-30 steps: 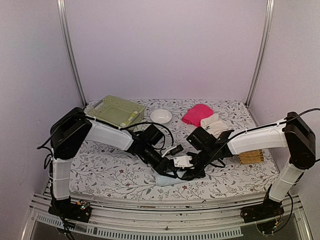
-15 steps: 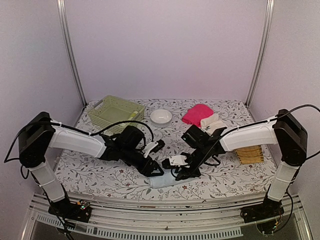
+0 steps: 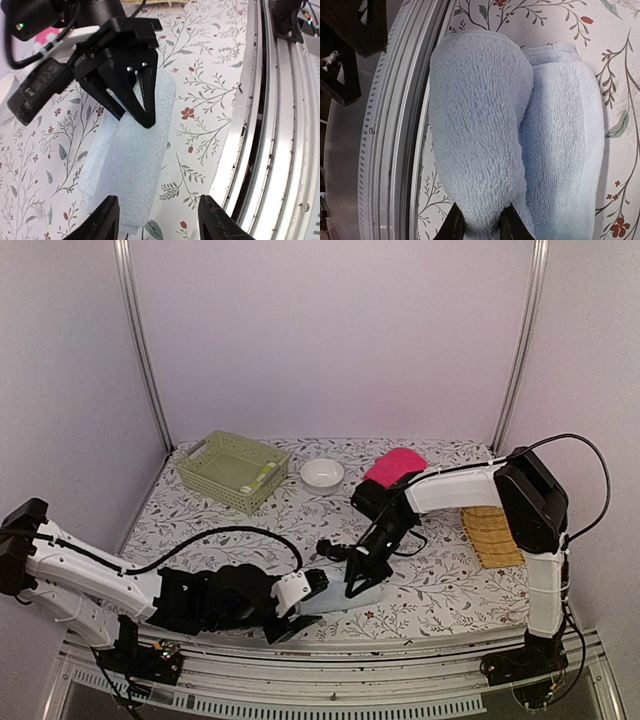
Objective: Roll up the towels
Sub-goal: Roll the towel at the center of the board.
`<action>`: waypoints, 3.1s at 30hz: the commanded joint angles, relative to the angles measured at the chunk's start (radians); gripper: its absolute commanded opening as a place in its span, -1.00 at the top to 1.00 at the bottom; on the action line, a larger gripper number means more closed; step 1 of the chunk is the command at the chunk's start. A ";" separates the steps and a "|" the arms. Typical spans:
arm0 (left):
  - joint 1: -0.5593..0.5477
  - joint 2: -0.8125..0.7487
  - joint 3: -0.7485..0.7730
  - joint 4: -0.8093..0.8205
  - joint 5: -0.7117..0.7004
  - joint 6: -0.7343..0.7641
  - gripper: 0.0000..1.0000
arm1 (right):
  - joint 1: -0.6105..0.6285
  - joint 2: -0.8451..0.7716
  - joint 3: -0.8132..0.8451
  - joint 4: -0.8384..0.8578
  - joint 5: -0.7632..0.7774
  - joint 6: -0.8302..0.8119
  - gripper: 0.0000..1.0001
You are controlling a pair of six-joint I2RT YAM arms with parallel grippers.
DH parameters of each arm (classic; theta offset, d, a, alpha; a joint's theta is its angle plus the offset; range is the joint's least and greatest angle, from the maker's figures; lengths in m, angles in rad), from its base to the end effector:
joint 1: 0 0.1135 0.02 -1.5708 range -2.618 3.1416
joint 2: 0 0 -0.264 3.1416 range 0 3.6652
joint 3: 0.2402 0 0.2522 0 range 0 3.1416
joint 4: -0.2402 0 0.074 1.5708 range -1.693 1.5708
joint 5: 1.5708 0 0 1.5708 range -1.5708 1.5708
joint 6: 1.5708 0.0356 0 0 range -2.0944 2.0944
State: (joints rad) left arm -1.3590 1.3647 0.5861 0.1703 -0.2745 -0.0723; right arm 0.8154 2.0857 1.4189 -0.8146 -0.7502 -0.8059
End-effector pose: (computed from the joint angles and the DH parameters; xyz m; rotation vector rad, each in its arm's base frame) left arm 0.0665 -0.2633 0.1807 1.1902 1.8514 -0.5233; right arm 0.2487 0.2995 0.1393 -2.0989 1.9263 1.1221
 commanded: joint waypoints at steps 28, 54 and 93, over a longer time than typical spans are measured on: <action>0.011 0.496 0.351 -0.222 -0.120 0.304 0.20 | -0.002 0.112 0.145 -0.310 -0.061 -0.002 0.23; 0.352 0.499 0.399 -0.308 0.514 -0.018 0.50 | -0.105 -0.579 -0.195 0.131 0.248 0.149 0.21; 0.556 0.519 0.435 -0.307 0.853 -0.085 0.11 | 0.123 -0.144 -0.319 0.418 0.492 -0.047 0.57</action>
State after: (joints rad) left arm -0.8207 1.9003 1.0214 -0.0948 0.6132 -0.1619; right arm 0.9291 1.8519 1.0924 -0.2501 -0.2417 -0.8463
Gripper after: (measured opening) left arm 0.381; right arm 0.262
